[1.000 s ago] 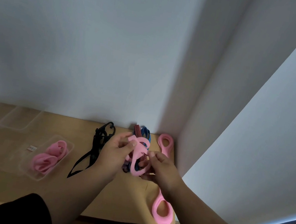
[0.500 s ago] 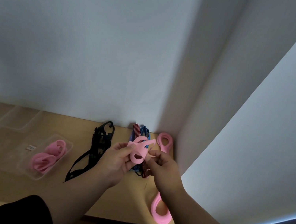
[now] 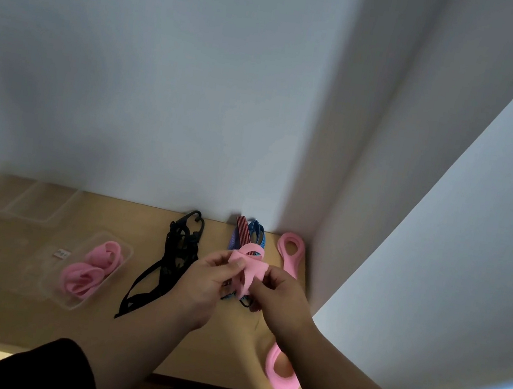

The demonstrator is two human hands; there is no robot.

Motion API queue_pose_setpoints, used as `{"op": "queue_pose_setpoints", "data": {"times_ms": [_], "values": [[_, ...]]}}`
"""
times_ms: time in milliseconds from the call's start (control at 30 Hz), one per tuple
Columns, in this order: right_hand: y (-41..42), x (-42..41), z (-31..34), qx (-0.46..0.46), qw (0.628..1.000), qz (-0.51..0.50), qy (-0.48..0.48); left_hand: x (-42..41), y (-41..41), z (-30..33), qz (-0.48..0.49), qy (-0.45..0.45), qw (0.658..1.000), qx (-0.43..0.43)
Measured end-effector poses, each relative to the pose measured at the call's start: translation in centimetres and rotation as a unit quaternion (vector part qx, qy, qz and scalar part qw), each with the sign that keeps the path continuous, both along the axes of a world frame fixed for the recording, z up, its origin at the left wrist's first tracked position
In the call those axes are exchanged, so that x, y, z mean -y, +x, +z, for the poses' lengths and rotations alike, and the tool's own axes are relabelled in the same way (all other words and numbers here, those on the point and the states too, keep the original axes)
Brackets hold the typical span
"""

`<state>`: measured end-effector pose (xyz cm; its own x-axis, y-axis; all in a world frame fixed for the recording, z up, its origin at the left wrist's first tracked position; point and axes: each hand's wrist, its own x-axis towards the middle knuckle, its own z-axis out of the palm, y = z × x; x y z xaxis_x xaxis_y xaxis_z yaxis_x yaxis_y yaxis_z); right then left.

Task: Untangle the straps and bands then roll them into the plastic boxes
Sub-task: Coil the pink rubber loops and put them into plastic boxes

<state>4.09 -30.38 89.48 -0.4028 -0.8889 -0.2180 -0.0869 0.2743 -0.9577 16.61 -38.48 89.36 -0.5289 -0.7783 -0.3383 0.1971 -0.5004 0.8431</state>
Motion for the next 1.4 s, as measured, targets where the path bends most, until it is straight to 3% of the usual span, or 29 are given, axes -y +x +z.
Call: {"op": "queue_pose_setpoints", "data": {"times_ms": [100, 267, 500, 800, 1067, 1267, 1400], "values": [[0.0, 0.1, 0.1, 0.005, 1.000, -0.018, -0.001, 0.1, 0.4, -0.6, -0.021, 0.008, 1.000, 0.015], [0.0, 0.4, 0.5, 0.053, 0.998, -0.043, -0.010, -0.7, 1.0, -0.9, -0.077, 0.134, 0.988, -0.030], [0.2, 0.3, 0.0, 0.089, 0.996, -0.025, -0.004, 0.4, 2.0, -1.0, -0.059, 0.126, 0.990, -0.029], [1.3, 0.4, 0.0, 0.061, 0.997, 0.047, -0.005, 1.4, 3.9, -0.5, -0.058, 0.140, 0.988, 0.024], [2.8, 1.7, -1.2, 0.045, 0.991, 0.120, 0.026, 2.0, 5.6, -1.1, 0.005, 0.087, 0.994, 0.066], [4.4, 3.4, -2.7, 0.019, 0.982, 0.176, 0.070, 2.5, 9.2, -1.7, -0.036, -0.016, 0.993, 0.112], [6.1, 4.9, -3.3, 0.051, 0.977, 0.184, 0.096, 3.5, 12.4, -3.2, -0.060, -0.023, 0.989, 0.134]]}}
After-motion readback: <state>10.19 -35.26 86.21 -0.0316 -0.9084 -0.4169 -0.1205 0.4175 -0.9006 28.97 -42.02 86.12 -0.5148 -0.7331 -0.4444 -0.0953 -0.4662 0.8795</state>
